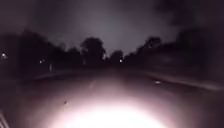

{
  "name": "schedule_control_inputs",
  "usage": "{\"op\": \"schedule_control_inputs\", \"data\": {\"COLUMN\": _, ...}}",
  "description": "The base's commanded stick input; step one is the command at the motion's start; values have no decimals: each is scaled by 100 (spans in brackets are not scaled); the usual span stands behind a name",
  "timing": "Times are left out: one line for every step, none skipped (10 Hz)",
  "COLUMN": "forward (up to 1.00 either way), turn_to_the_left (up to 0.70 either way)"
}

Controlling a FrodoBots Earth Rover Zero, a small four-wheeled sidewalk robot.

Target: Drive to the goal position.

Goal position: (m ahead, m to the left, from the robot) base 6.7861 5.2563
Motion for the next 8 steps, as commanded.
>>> {"op": "schedule_control_inputs", "data": {"forward": 70, "turn_to_the_left": 0}}
{"op": "schedule_control_inputs", "data": {"forward": 70, "turn_to_the_left": 0}}
{"op": "schedule_control_inputs", "data": {"forward": 70, "turn_to_the_left": 0}}
{"op": "schedule_control_inputs", "data": {"forward": 70, "turn_to_the_left": 0}}
{"op": "schedule_control_inputs", "data": {"forward": 70, "turn_to_the_left": 0}}
{"op": "schedule_control_inputs", "data": {"forward": 70, "turn_to_the_left": 0}}
{"op": "schedule_control_inputs", "data": {"forward": 70, "turn_to_the_left": 0}}
{"op": "schedule_control_inputs", "data": {"forward": 70, "turn_to_the_left": 0}}
